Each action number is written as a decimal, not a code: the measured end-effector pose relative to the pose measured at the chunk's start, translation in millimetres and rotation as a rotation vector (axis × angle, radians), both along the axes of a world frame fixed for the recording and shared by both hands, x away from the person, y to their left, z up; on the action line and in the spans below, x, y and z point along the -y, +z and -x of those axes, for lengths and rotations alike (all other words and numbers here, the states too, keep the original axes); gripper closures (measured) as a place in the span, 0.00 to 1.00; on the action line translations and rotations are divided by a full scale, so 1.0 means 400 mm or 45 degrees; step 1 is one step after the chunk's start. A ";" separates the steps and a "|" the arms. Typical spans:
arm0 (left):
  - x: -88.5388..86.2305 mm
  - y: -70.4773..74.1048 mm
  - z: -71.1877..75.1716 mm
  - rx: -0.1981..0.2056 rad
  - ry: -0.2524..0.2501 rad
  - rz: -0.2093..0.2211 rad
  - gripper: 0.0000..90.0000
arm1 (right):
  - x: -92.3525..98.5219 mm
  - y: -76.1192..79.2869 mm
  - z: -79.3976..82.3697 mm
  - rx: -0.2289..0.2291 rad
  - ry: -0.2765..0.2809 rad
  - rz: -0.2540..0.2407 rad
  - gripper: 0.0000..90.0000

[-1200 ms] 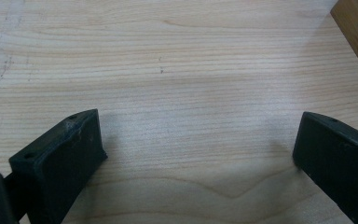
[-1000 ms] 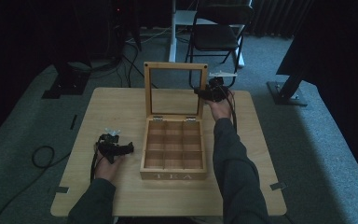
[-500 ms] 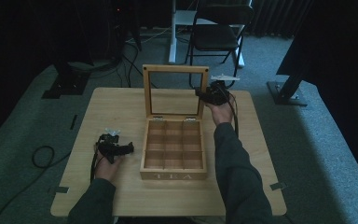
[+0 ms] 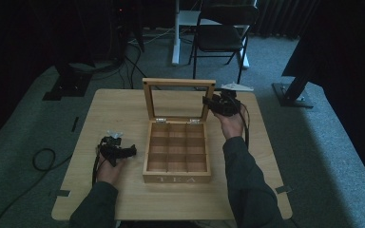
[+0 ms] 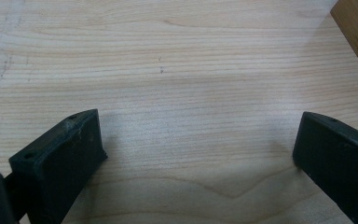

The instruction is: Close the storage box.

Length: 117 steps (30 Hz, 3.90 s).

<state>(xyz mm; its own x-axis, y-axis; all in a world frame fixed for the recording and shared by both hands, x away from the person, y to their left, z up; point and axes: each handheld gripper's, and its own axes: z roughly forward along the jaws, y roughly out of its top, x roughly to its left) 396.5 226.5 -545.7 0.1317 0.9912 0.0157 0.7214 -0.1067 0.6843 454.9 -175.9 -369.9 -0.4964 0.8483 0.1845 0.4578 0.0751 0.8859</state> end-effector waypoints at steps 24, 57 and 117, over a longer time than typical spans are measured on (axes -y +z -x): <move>0.000 0.000 0.000 -0.001 0.001 0.002 0.02 | -0.008 0.024 0.103 0.010 0.002 0.051 0.58; 0.001 0.000 0.000 0.003 0.003 0.004 0.02 | -0.012 0.019 0.203 0.004 0.017 0.044 0.51; 0.000 0.000 0.000 -0.004 -0.002 -0.001 0.02 | -0.017 -0.064 0.312 0.013 0.025 0.109 0.49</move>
